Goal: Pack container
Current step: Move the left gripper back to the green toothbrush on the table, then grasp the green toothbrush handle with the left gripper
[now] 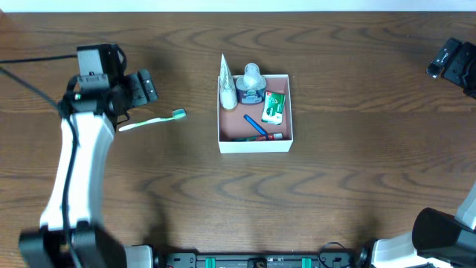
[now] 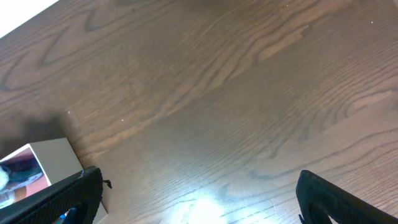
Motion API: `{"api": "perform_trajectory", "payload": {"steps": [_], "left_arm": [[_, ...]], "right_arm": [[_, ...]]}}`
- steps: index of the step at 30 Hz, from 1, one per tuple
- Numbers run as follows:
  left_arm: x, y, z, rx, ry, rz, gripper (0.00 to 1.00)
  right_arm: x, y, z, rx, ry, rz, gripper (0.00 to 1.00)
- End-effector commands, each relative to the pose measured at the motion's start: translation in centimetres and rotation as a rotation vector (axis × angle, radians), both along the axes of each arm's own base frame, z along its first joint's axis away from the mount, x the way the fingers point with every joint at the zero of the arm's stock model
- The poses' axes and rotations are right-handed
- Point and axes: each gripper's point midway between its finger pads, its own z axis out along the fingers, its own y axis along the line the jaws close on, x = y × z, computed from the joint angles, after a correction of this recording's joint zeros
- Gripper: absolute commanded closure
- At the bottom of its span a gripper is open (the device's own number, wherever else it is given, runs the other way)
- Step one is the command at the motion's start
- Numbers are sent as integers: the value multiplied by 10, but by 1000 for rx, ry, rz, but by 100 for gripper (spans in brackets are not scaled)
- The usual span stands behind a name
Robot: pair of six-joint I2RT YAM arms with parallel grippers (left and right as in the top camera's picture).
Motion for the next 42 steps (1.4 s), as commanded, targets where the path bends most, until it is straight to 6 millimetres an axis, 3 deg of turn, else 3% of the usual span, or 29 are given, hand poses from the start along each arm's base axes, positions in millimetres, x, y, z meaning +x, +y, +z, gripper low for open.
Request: {"api": "perform_trajectory", "payload": {"steps": [1,4,8,18,37,38,40,41,42], "left_arm": [[0,-7,-34,-64,94,-69,5],[0,-8,-61,-28,162,-162,5],[9,-6,-82,16,180,-248,5],[9,-6,-105,208,207,-669,6],[-3,-8,-160,172,332,-758,5],[-3,-8,-162,170,334,-759,7],[-3,-8,-165,168,337,-759,27],[-3,-8,-167,166,340,-759,39],[-4,-8,-168,164,343,-759,60]], "right_arm": [[-1,-3,4,-5,-12,-21,1],[-1,-3,4,-5,-12,-21,1],[-1,-3,4,-6,-12,-21,1],[-1,-3,4,-5,-12,-21,1],[-1,-3,4,-6,-12,-21,1],[-1,-3,4,-5,-12,-21,1],[-1,-3,4,-5,-12,-21,1],[-1,-3,4,-5,-12,-21,1],[-1,-3,4,-5,-12,-21,1]]}}
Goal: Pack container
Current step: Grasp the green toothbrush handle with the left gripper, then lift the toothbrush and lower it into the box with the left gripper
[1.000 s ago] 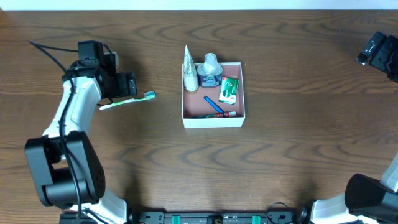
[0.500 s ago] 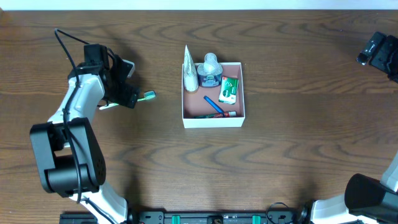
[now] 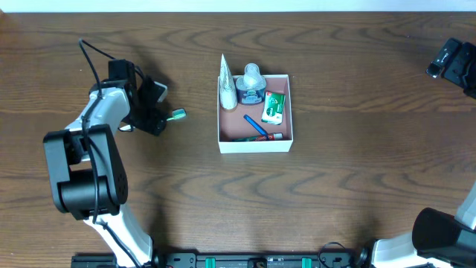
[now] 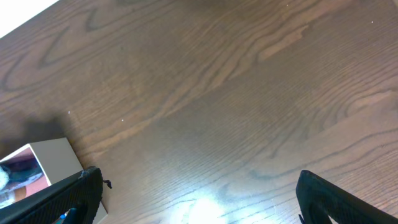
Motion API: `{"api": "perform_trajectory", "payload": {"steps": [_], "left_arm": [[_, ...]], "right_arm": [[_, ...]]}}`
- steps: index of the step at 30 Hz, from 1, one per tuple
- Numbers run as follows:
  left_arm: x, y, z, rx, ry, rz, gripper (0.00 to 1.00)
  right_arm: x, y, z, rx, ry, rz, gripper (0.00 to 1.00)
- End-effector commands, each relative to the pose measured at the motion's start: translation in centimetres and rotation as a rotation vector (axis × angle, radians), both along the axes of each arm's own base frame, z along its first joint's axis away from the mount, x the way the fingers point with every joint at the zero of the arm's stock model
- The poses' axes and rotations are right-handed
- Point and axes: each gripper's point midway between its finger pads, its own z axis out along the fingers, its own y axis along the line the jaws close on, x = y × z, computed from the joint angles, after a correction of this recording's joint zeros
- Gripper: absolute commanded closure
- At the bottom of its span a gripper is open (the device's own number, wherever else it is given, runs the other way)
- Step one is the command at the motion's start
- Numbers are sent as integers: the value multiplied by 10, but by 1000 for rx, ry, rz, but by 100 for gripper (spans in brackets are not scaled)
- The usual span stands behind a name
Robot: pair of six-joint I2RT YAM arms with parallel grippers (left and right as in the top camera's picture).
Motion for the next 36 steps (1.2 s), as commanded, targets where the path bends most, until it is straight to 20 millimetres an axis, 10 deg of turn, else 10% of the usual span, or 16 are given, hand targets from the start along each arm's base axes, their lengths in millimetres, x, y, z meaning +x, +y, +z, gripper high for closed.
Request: {"api": "perform_trajectory", "payload": {"steps": [1,24,36], "left_arm": [[-3,-3,-8,-12,22,-14,72],[-8,-4,2,-117,78,539,94],[8,-27,112,-304,-154,534,95]], "right_arm": [[-1,-3,4,-5,-12,-21,1],[-1,-3,4,-5,-12,-21,1],[-1,-3,4,-5,-12,-21,1]]}}
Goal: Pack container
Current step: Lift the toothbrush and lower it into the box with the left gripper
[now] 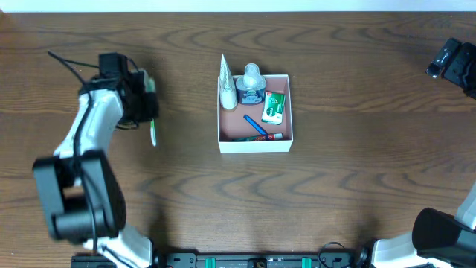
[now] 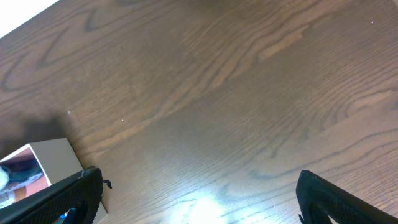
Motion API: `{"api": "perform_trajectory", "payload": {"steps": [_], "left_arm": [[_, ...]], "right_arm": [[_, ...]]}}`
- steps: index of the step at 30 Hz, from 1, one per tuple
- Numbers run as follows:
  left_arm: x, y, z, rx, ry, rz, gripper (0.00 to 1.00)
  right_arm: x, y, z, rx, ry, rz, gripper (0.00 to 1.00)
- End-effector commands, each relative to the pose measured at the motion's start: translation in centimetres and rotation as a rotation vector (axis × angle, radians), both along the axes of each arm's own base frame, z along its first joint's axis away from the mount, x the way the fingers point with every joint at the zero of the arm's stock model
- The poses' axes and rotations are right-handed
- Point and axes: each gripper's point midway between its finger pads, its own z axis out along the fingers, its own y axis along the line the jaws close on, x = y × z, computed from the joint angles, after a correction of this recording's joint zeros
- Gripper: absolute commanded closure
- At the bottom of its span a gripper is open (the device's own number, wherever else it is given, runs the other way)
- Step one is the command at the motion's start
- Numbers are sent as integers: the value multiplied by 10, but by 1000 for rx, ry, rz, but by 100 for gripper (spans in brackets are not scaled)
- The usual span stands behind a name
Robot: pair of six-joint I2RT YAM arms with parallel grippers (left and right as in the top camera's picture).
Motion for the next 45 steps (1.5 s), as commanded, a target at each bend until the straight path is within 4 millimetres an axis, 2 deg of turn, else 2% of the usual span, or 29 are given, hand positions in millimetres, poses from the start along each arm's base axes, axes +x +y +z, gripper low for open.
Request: {"api": "perform_trajectory", "payload": {"steps": [1,5,7,11,15,19,24,28,34,40,45], "left_arm": [[6,-16,53,-76,-136,-4,94],[0,-41,106,-118,-272,-74,94],[-7,-59,133,-129,-341,-124,94],[-25,-97,174,-125,-459,-254,94],[-50,-142,205,-115,-561,-445,94],[-76,-186,218,-114,-619,-637,94],[-97,-228,208,-74,-630,-844,94],[-93,-240,186,77,-613,-943,94],[-91,-269,147,227,-611,-1259,94],[-58,-270,111,409,-577,-1304,94],[-55,-271,82,457,-515,-1404,94]], "right_arm": [[-1,-3,4,-5,-12,-21,1],[-1,-3,4,-6,-12,-21,1],[-1,-3,4,-6,-12,-21,1],[-1,-3,4,-5,-12,-21,1],[-1,-3,4,-6,-12,-21,1],[-1,-3,4,-6,-12,-21,1],[-1,-3,4,-5,-12,-21,1],[-1,-3,4,-5,-12,-21,1],[-1,-3,4,-6,-12,-21,1],[-1,-3,4,-5,-12,-21,1],[-1,-3,4,-5,-12,-21,1]]}}
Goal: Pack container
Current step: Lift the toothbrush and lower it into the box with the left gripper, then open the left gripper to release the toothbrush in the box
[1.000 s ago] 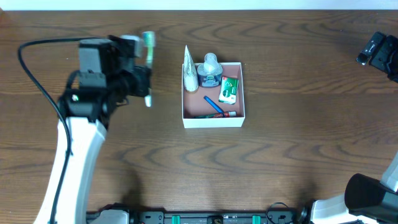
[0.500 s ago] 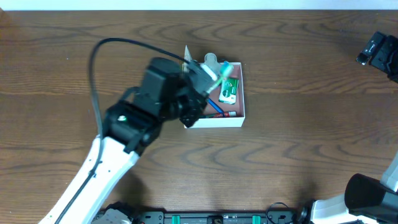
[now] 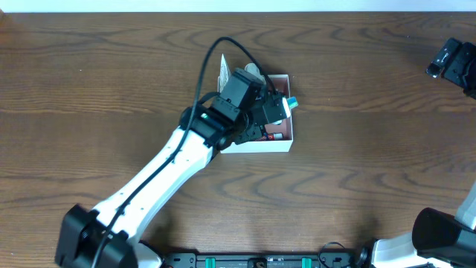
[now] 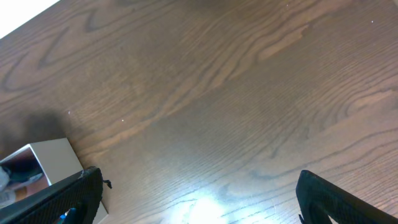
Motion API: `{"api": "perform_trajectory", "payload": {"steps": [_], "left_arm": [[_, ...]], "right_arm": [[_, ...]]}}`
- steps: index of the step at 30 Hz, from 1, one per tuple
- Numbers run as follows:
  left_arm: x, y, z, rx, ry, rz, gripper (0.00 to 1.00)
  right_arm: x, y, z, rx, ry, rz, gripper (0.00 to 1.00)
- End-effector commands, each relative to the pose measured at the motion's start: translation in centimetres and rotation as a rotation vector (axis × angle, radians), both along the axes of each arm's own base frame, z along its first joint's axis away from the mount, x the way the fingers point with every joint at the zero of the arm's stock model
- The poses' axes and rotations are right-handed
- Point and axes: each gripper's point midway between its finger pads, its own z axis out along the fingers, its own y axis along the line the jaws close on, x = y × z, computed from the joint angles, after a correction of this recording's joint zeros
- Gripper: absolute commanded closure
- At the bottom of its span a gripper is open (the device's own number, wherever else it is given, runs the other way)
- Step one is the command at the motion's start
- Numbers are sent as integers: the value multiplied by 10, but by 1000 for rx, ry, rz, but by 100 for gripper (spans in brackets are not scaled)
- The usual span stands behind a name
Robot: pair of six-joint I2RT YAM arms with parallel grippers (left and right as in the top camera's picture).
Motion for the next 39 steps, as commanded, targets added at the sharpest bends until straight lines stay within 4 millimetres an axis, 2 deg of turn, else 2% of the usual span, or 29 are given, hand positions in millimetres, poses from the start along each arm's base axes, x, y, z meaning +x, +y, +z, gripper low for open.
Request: {"api": "perform_trajectory", "payload": {"steps": [1,8,14,22,27,31,33,36,39], "left_arm": [[6,3,-11,91,-36,-66,94],[9,4,-27,178,-53,-160,94],[17,16,-27,258,-96,-141,94],[17,16,-27,254,-95,-144,93],[17,15,-26,251,-97,-144,54],[16,13,-26,250,-98,-149,35],[15,10,-25,249,-102,-156,30],[9,3,-20,241,-116,-175,29],[-3,-8,-7,213,-135,-193,29]], "right_arm": [[-1,-3,4,-6,-12,-19,1],[-1,-3,4,-7,-12,-19,1],[-1,-3,4,-7,-12,-19,1],[-1,-3,4,-6,-12,-19,1],[-1,-3,4,-7,-12,-19,1],[-1,-3,4,-7,-12,-19,1],[-1,-3,4,-7,-12,-19,1],[-1,-3,4,-7,-12,-19,1],[-1,-3,4,-6,-12,-19,1]]}}
